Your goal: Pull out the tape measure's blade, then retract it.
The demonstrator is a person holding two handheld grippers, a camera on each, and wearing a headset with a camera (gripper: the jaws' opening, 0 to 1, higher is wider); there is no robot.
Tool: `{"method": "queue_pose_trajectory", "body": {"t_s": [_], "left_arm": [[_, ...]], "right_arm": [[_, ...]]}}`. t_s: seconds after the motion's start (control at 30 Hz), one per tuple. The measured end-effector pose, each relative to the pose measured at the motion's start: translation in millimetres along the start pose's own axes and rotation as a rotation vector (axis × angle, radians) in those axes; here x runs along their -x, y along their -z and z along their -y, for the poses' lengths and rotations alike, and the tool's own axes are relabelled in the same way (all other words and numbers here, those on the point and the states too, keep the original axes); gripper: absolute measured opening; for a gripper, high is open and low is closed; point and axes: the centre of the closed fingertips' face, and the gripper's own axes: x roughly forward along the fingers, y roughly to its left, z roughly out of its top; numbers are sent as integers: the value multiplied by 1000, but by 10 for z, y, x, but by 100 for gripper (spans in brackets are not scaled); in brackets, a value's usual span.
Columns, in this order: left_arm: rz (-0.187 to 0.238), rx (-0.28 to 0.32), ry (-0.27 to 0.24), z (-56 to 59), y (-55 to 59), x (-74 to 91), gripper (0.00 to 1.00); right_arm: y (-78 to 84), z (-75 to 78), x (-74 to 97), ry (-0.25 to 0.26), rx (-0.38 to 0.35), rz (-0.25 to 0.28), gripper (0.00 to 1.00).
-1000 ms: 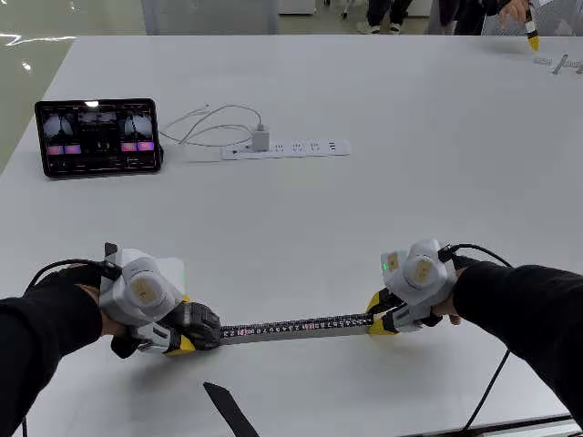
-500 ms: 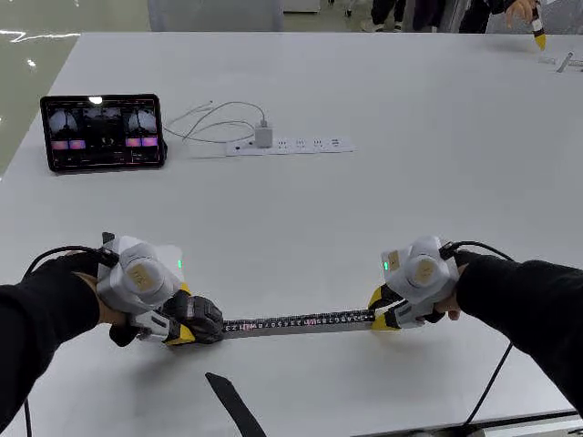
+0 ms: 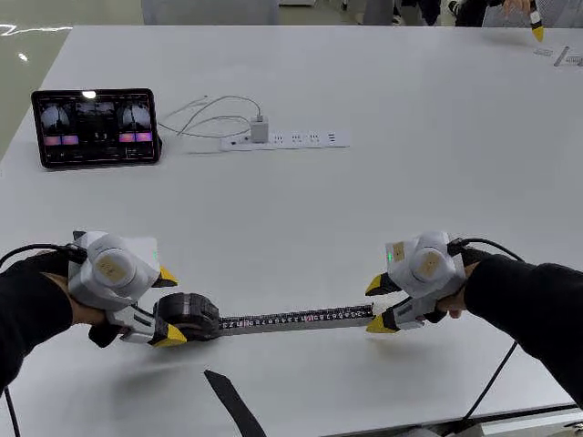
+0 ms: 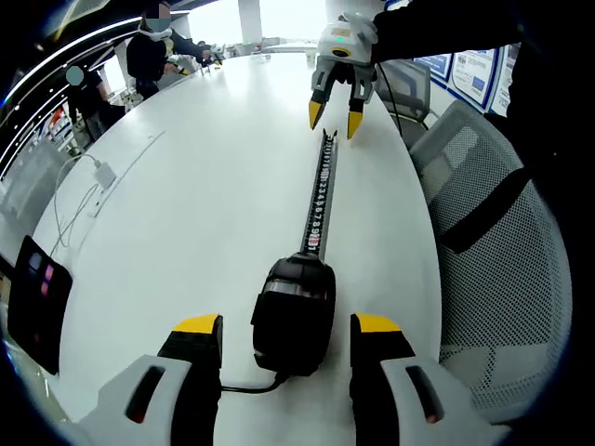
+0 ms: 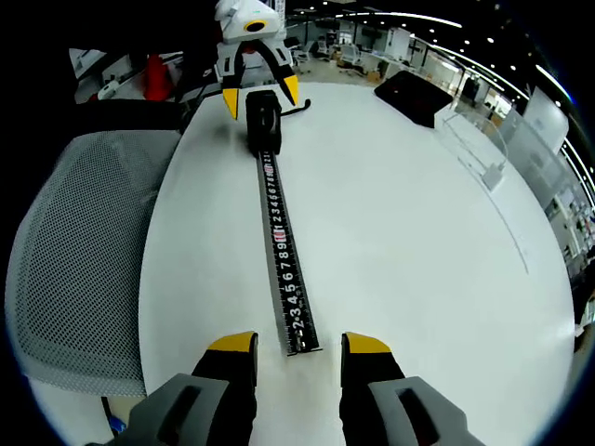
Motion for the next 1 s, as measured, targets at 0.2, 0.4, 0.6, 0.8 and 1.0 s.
{"method": "queue_pose_trajectory", "body": {"t_s": [0.2,0.4,0.6,0.8,1.0], "left_arm": [[47,97,-36,-15,52,122,58],[91,218,-91,-40,144,255,59],[162,371,-182,-97,238,347,72],[176,415,-219,-62,352,402,79],[222,506,-269,-24,454,463,83]], "right_arm": [[-23,-6,71,55,-110,70,40],[5,19,160,135,-229,171,44],[139,-1,282,206,-287,205,47],[234,-68,394,240,-338,230,52],[339,-103,540,305,-386,266,60]]}}
